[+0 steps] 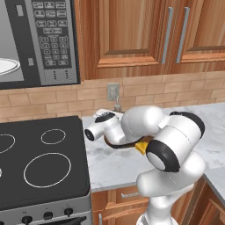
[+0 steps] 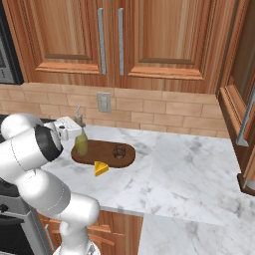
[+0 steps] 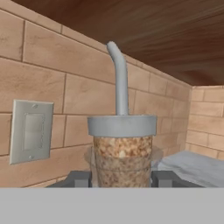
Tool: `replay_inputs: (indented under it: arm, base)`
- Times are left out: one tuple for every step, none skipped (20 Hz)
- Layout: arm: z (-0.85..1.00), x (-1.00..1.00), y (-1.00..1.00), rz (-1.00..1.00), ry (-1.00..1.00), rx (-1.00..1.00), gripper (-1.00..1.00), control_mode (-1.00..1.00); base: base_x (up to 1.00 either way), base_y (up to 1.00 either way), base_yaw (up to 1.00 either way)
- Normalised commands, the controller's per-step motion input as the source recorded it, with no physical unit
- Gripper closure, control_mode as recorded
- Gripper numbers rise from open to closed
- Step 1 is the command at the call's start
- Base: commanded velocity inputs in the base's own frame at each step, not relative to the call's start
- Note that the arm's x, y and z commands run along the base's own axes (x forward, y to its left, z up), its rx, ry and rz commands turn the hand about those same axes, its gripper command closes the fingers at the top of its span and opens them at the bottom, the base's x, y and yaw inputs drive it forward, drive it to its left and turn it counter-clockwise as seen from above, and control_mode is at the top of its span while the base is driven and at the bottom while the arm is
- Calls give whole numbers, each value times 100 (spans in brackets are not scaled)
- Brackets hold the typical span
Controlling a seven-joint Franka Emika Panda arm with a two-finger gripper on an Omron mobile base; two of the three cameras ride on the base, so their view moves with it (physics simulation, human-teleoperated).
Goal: Retrieve the reheated potato from the microwave, then place the potato, cheese, and condiment on the cutting board.
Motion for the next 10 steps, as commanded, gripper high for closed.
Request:
replay_inputs:
  arm:
    - [-34,0,0,-2,0,8,100,-100]
    - [-32,0,0,-1,0,10,100,-100]
    - [-34,0,0,0,0,11,100,-100]
    - [-29,0,0,0,0,11,100,-100]
    - [-30,0,-1,0,0,12,100,-100]
    - [-29,0,-1,0,0,12,100,-100]
    - [-29,-5,-3,0,0,13,100,-100]
    - [-30,-2,-5,-1,0,14,100,-100]
    - [-30,-8,-5,0,-1,13,100,-100]
    - [-30,-10,-6,0,-1,13,100,-100]
  base:
    - [0,0,0]
    - [0,0,0]
    - [0,0,0]
    - [0,0,0]
    - [0,0,0]
    - [0,0,0]
    - [0,0,0]
    - [0,0,0]
    - [0,0,0]
    - [0,0,0]
